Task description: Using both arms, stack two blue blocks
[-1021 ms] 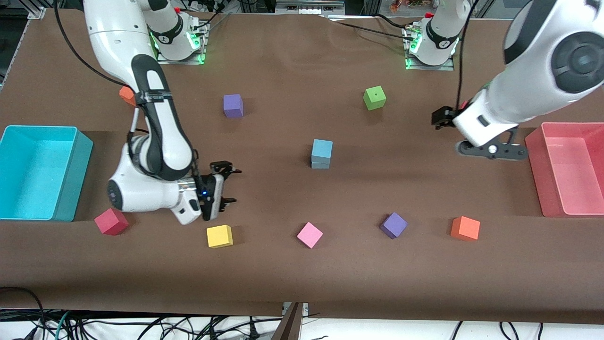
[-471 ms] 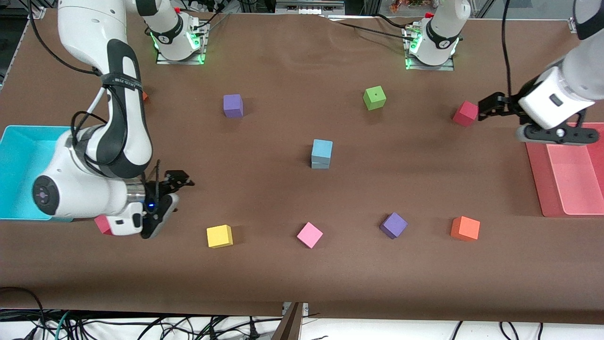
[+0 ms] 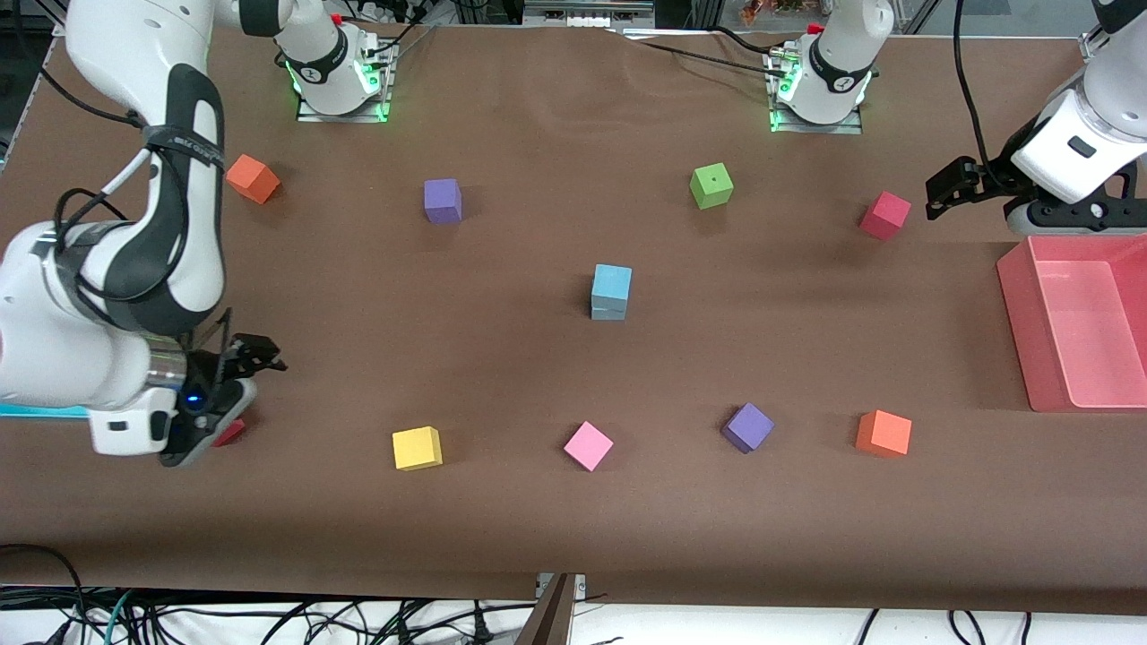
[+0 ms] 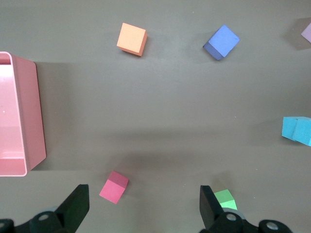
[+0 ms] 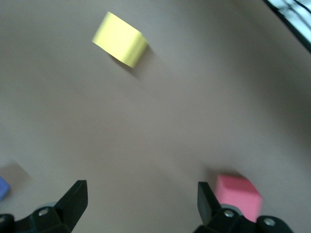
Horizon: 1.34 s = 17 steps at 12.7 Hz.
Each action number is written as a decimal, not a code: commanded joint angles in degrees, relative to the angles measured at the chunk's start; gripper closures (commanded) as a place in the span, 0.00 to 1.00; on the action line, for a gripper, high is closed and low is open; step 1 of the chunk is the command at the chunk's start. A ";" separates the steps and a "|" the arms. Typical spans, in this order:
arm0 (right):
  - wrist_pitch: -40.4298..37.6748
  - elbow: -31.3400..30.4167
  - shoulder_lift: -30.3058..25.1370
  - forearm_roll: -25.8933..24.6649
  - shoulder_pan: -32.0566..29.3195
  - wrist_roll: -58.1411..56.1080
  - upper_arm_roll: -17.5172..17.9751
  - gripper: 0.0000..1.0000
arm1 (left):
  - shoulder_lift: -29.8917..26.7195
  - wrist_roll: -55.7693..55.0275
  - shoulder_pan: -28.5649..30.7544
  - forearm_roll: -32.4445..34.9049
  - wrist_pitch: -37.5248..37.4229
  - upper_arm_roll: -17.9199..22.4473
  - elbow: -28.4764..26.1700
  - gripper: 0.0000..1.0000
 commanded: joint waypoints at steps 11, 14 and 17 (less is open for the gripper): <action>1.52 -22.29 -31.28 -25.68 -16.36 41.07 23.62 0.00 | 0.86 -0.24 -1.44 -0.76 -1.98 0.62 1.94 0.00; -3.74 -23.35 -34.01 -26.38 -17.34 41.41 25.72 0.00 | 0.86 -0.24 -1.44 -0.67 -1.98 0.62 1.94 0.00; -3.33 -25.82 -35.59 -29.46 -17.86 41.94 26.51 0.00 | 0.86 -0.24 -1.44 -0.67 -1.98 0.62 1.94 0.00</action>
